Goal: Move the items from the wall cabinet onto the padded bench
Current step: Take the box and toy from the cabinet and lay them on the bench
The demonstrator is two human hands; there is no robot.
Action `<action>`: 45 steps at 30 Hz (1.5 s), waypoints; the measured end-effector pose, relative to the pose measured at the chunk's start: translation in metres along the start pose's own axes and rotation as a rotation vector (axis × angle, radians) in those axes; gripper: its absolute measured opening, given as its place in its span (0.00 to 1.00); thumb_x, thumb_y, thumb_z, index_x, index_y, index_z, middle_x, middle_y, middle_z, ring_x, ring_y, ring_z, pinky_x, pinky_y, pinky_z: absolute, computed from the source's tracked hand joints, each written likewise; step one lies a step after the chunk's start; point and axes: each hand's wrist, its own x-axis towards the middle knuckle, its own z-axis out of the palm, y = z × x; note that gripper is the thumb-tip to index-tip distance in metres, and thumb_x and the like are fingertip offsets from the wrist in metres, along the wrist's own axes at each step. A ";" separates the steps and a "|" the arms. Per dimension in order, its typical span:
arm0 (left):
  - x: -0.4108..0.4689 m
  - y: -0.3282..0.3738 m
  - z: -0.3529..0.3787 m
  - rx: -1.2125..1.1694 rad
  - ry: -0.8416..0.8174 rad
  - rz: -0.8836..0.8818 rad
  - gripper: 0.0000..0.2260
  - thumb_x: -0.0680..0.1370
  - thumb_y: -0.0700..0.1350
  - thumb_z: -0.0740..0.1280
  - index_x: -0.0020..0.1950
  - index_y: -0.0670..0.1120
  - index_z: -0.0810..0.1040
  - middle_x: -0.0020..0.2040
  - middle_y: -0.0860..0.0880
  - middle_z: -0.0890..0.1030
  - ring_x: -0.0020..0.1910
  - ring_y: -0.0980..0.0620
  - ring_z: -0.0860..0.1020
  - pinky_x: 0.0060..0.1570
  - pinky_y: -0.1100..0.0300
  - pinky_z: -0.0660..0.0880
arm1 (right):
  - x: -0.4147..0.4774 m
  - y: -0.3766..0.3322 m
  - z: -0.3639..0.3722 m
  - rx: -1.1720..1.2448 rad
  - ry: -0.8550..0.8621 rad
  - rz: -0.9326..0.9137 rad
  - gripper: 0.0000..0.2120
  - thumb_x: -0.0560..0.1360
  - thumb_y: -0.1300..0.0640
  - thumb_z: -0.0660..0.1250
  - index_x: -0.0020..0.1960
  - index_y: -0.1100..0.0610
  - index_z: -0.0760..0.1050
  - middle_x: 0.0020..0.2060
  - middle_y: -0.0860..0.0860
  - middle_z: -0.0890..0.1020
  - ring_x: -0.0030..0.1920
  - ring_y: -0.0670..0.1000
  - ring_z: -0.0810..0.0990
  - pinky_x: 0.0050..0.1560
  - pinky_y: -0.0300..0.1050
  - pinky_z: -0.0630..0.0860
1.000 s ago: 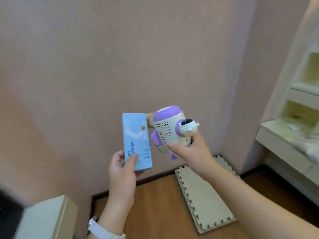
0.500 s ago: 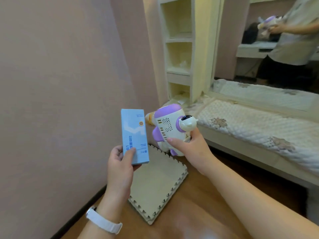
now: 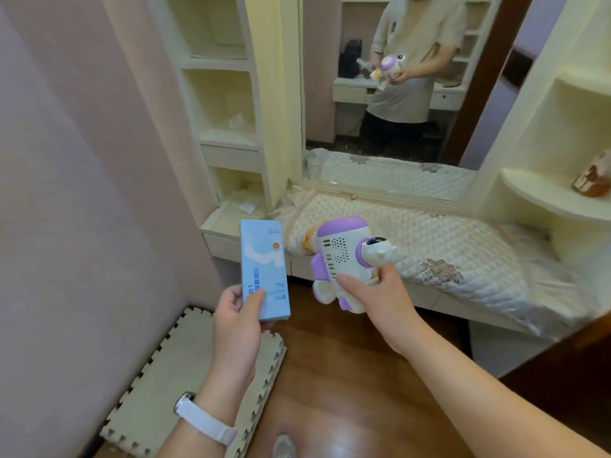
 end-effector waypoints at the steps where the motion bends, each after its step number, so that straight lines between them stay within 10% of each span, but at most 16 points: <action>1: 0.019 0.003 0.001 0.002 -0.002 -0.005 0.04 0.80 0.38 0.63 0.53 0.41 0.72 0.47 0.46 0.82 0.36 0.55 0.82 0.29 0.63 0.77 | 0.016 -0.001 0.006 -0.004 0.022 0.008 0.21 0.71 0.56 0.76 0.62 0.49 0.75 0.51 0.46 0.85 0.49 0.45 0.84 0.42 0.39 0.80; 17: 0.241 0.000 0.055 0.013 -0.186 -0.192 0.06 0.80 0.39 0.64 0.56 0.42 0.73 0.53 0.46 0.82 0.50 0.48 0.82 0.37 0.56 0.80 | 0.184 0.008 0.035 -0.073 0.239 0.069 0.20 0.70 0.53 0.76 0.60 0.44 0.76 0.52 0.45 0.85 0.51 0.47 0.84 0.53 0.54 0.81; 21: 0.274 -0.017 0.080 0.053 -0.193 -0.237 0.05 0.80 0.39 0.63 0.55 0.43 0.75 0.52 0.45 0.82 0.49 0.47 0.82 0.38 0.55 0.79 | 0.221 0.021 0.021 -0.045 0.300 0.112 0.18 0.71 0.55 0.76 0.57 0.43 0.74 0.51 0.44 0.83 0.49 0.44 0.84 0.46 0.42 0.80; 45: 0.473 -0.068 0.250 0.248 -0.051 -0.524 0.07 0.81 0.40 0.61 0.56 0.44 0.76 0.52 0.45 0.81 0.46 0.49 0.81 0.39 0.55 0.77 | 0.511 0.134 -0.048 0.112 0.133 0.476 0.32 0.63 0.42 0.76 0.65 0.47 0.73 0.54 0.47 0.84 0.52 0.49 0.84 0.56 0.57 0.80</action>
